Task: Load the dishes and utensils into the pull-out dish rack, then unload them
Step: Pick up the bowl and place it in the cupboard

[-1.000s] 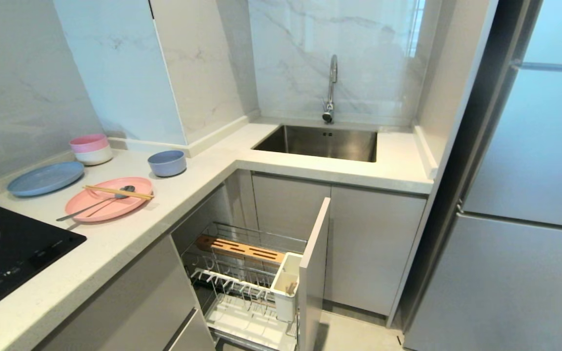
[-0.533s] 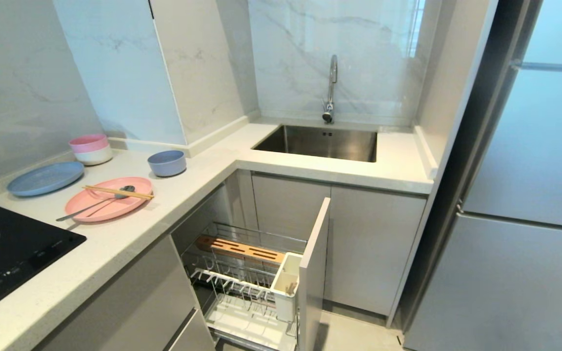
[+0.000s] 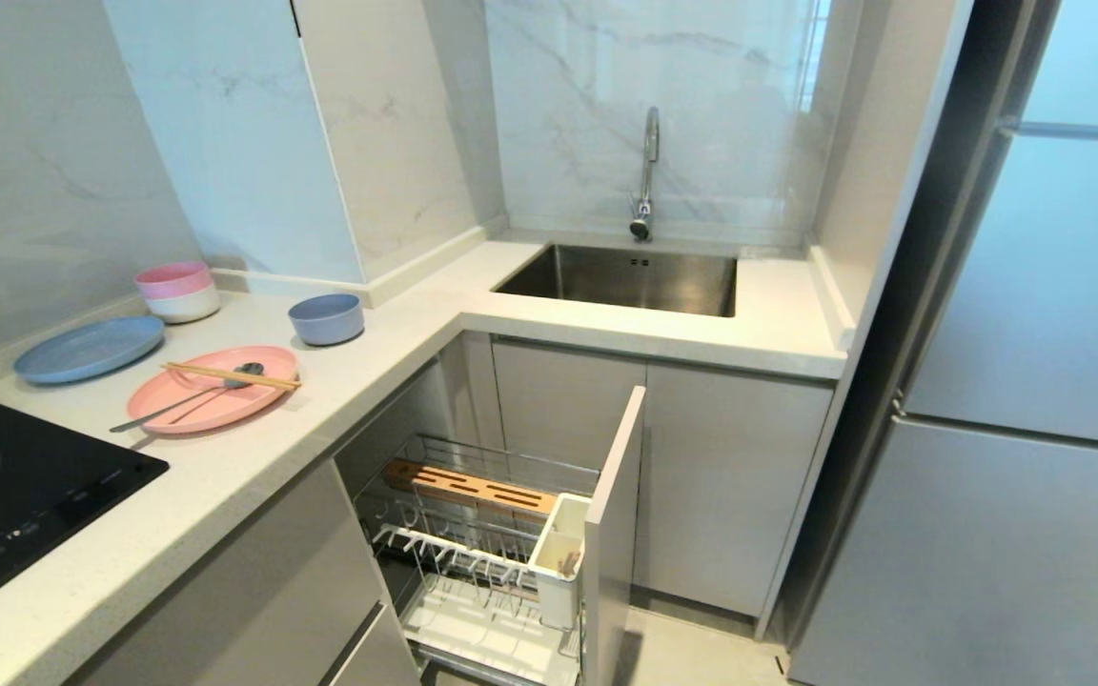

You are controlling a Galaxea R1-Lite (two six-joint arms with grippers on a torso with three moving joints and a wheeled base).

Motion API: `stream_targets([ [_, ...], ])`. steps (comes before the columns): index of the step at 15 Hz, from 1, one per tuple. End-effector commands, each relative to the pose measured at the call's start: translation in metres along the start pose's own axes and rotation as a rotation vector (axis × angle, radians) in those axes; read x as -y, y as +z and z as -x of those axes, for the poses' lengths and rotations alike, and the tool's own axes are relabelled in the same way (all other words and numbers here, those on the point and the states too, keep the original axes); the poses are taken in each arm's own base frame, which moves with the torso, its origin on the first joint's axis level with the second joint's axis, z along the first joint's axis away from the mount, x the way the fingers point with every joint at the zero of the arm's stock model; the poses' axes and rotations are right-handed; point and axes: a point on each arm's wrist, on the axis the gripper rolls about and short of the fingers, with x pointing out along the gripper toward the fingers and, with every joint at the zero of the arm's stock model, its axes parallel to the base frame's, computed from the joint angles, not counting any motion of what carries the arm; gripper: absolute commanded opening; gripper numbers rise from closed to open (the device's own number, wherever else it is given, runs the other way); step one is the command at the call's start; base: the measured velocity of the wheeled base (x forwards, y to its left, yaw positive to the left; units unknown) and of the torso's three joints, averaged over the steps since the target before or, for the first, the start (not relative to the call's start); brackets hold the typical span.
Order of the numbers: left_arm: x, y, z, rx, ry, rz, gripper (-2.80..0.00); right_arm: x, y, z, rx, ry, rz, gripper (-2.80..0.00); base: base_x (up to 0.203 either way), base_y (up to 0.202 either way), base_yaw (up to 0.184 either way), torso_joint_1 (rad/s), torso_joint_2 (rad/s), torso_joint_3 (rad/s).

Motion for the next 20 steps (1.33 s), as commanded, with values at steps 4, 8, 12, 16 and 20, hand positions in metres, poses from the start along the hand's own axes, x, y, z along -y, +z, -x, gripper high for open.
stream_targets([
  [4,-0.0001,0.0002,0.0000,0.001,0.003,0.001,-2.80,0.0000,0.0001,-0.0001,-0.001,0.000,0.000,-2.80,0.000,0.000,0.000,0.000,0.00,0.000],
  [8,-0.0001,0.0002,0.0000,0.001,0.003,0.003,-2.80,0.0000,0.0001,-0.0001,-0.001,0.001,0.000,-2.80,0.000,0.000,0.000,0.000,0.00,0.000],
  [12,0.0000,0.0000,-0.0001,0.002,0.003,0.003,-2.80,0.0000,0.0001,-0.0001,-0.001,0.000,0.000,-2.80,0.000,0.000,0.000,0.000,0.00,0.000],
  [16,0.0000,-0.0001,-0.0001,0.002,0.003,0.003,-2.80,0.0000,0.0001,-0.0001,-0.001,0.000,0.000,-2.80,0.000,0.000,0.000,0.000,0.00,-0.098],
  [20,0.0000,-0.0001,-0.0001,0.001,0.003,0.003,-2.80,0.0000,0.0001,-0.0001,-0.001,0.000,0.000,-2.80,0.000,0.000,0.000,0.002,0.00,-0.191],
])
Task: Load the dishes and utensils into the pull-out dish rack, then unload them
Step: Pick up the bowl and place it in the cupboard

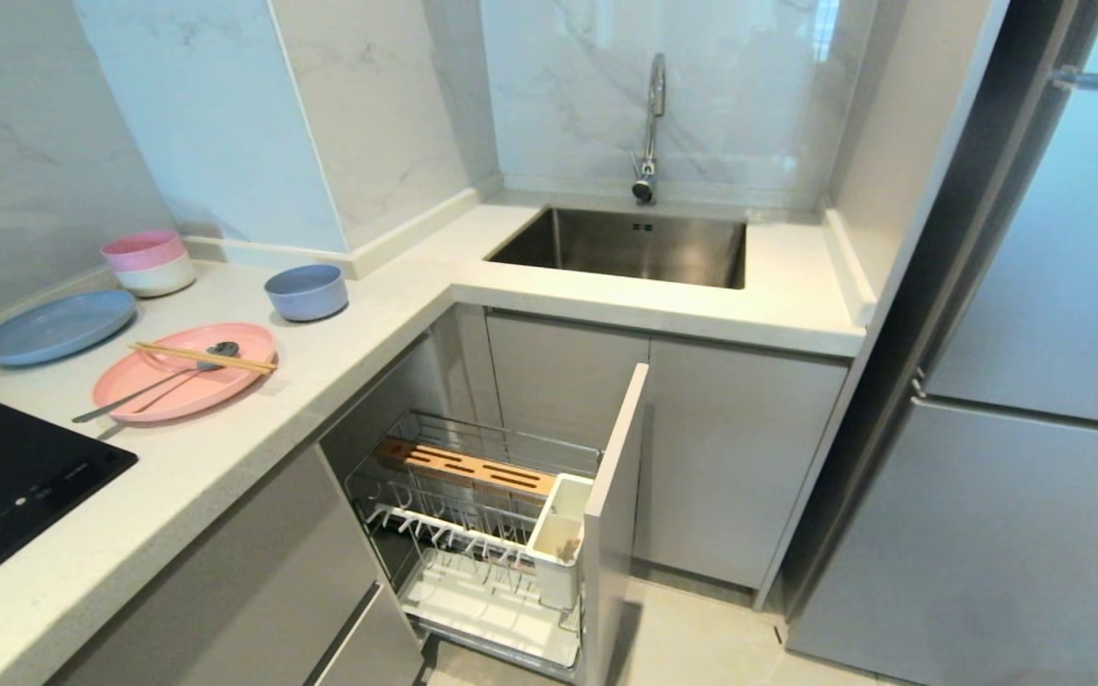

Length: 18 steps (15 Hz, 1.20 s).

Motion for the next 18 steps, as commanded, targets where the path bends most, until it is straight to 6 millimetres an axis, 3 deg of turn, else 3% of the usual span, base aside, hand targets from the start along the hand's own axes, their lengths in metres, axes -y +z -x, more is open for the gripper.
stream_targets([
  [1,0.0000,-0.0004,-0.0001,-0.001,0.000,0.000,-2.80,0.0000,0.0001,-0.0001,-0.001,0.000,-0.002,-2.80,0.000,0.000,0.000,-0.002,0.00,-0.202],
  [18,0.0000,-0.0004,-0.0001,-0.001,0.000,0.000,-2.80,0.0000,0.0001,-0.0001,-0.001,0.000,0.000,-2.80,0.000,0.000,0.000,0.003,0.00,-0.198],
])
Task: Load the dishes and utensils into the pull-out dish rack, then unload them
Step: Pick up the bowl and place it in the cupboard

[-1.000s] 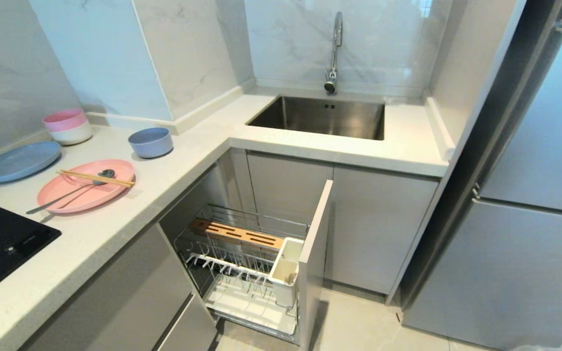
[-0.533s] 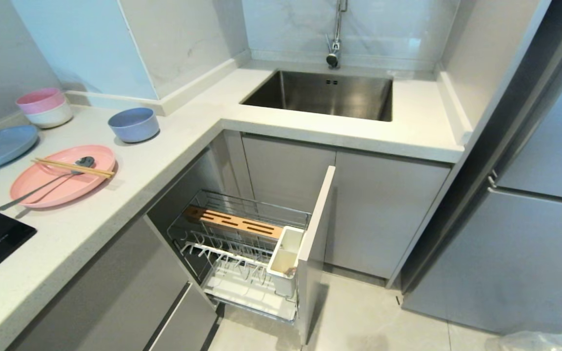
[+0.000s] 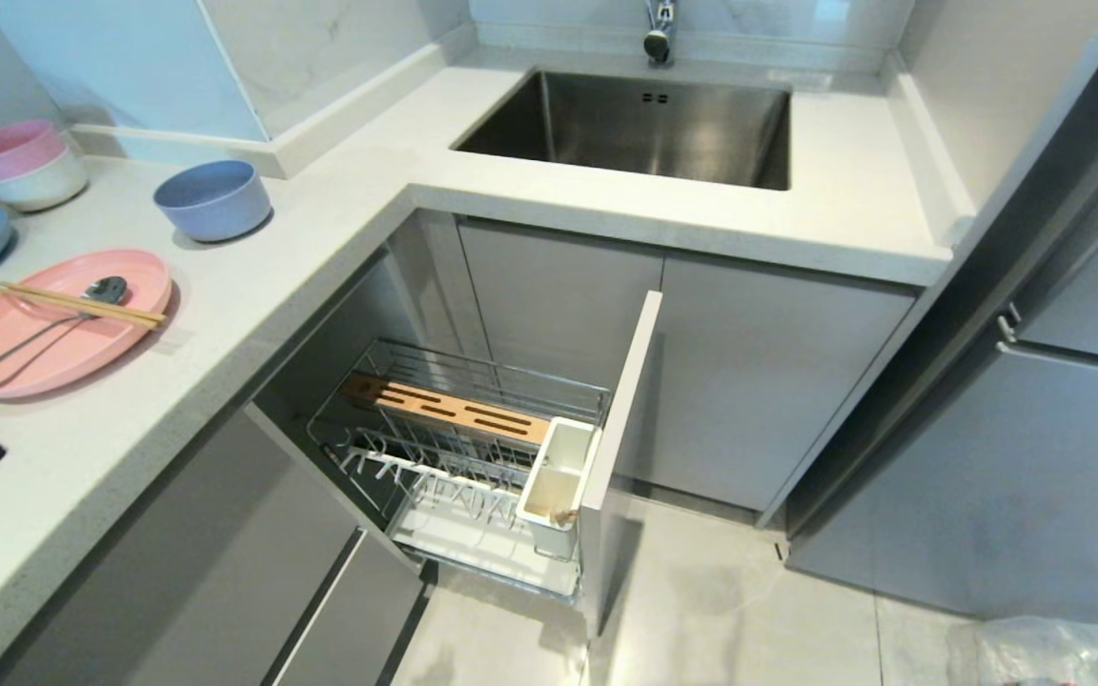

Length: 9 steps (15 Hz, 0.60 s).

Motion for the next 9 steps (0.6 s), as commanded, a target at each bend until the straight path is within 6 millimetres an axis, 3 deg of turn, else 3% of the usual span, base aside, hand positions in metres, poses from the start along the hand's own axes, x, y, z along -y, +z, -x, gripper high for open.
stream_targets([
  [1,0.0000,-0.0002,0.0001,0.002,0.000,0.000,-2.80,0.0000,0.0001,-0.0001,-0.001,0.000,0.000,-2.80,0.000,0.000,0.000,0.005,0.00,-0.193],
  [9,0.0000,0.0000,0.0001,0.002,0.000,0.000,-2.80,0.0000,0.0001,-0.0001,-0.001,0.000,0.000,-2.80,0.000,0.000,0.000,0.003,0.01,-0.185],
])
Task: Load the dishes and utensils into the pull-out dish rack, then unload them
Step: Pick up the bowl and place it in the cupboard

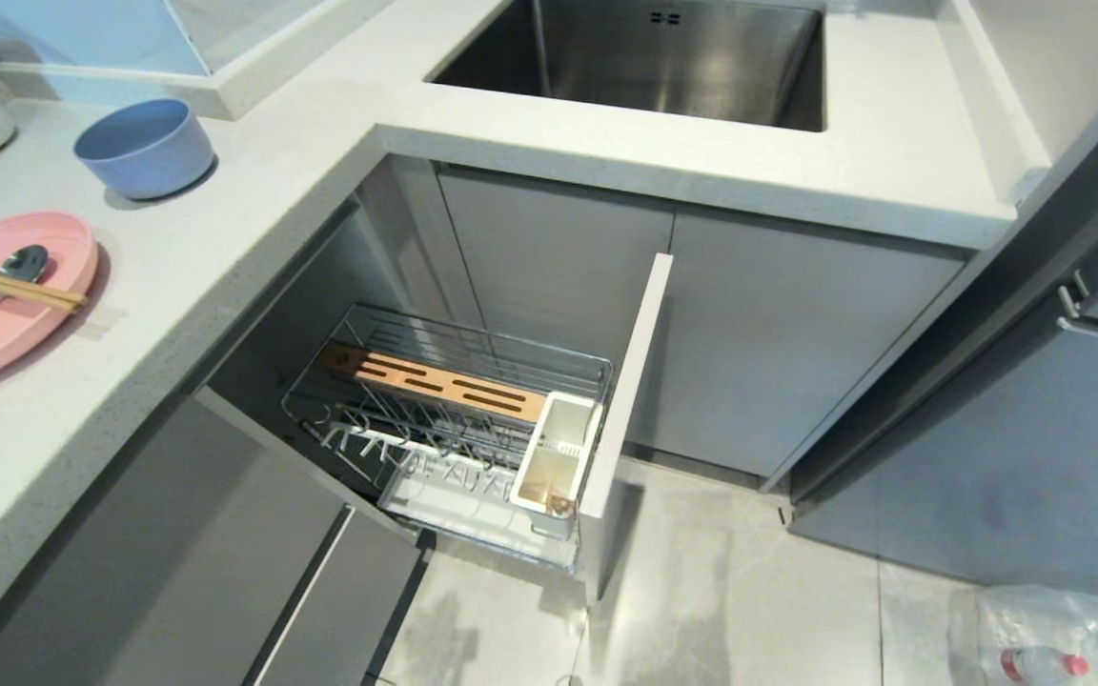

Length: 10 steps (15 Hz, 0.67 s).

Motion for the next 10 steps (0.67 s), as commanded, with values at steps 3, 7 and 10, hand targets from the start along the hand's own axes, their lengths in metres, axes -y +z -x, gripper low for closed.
stream_targets([
  [3,0.0000,-0.0001,0.0001,0.001,0.000,0.001,-2.80,0.0000,0.0001,-0.0001,-0.001,0.000,0.000,-2.80,0.000,0.000,0.000,0.000,0.00,-0.026],
  [7,0.0000,-0.0002,0.0001,0.001,0.000,0.001,-2.80,0.0000,0.0001,-0.0001,-0.001,0.000,0.000,-2.80,0.000,0.000,0.000,0.000,0.00,0.000],
  [10,0.0000,-0.0005,0.0000,0.000,0.000,-0.004,-2.80,0.0000,0.0001,-0.0001,-0.001,0.000,0.000,-2.80,0.000,0.000,0.000,0.000,0.00,0.000],
])
